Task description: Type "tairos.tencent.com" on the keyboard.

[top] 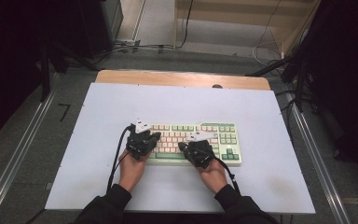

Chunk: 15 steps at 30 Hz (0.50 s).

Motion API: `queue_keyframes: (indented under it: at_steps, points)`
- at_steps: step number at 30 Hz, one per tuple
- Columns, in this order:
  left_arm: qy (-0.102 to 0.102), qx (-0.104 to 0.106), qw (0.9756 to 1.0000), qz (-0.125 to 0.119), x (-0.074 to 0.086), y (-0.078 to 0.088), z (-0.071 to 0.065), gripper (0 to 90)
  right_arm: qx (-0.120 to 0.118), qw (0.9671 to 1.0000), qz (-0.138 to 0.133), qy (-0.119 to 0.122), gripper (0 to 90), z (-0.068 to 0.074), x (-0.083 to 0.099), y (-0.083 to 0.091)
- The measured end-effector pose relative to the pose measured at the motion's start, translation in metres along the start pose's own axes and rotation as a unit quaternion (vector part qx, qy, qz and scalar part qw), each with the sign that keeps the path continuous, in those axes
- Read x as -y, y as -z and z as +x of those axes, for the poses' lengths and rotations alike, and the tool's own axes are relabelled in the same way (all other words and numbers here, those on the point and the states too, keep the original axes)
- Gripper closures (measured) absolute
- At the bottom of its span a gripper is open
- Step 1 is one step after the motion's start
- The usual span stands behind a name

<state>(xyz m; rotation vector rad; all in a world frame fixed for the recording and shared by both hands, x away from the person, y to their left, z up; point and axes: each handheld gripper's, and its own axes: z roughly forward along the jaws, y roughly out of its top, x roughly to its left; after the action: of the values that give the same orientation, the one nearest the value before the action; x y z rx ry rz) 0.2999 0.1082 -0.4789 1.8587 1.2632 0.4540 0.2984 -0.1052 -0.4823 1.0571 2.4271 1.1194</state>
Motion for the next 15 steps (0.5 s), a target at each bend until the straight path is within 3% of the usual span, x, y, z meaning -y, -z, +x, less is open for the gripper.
queue_keyframes:
  at_steps: [15]
  points:
    - [-0.001,0.002,1.0000,0.001,0.0000,0.0001,-0.0006,90.0,-0.003,0.9999,0.006,0.008,87.3,0.0042,0.0011,-0.0049]
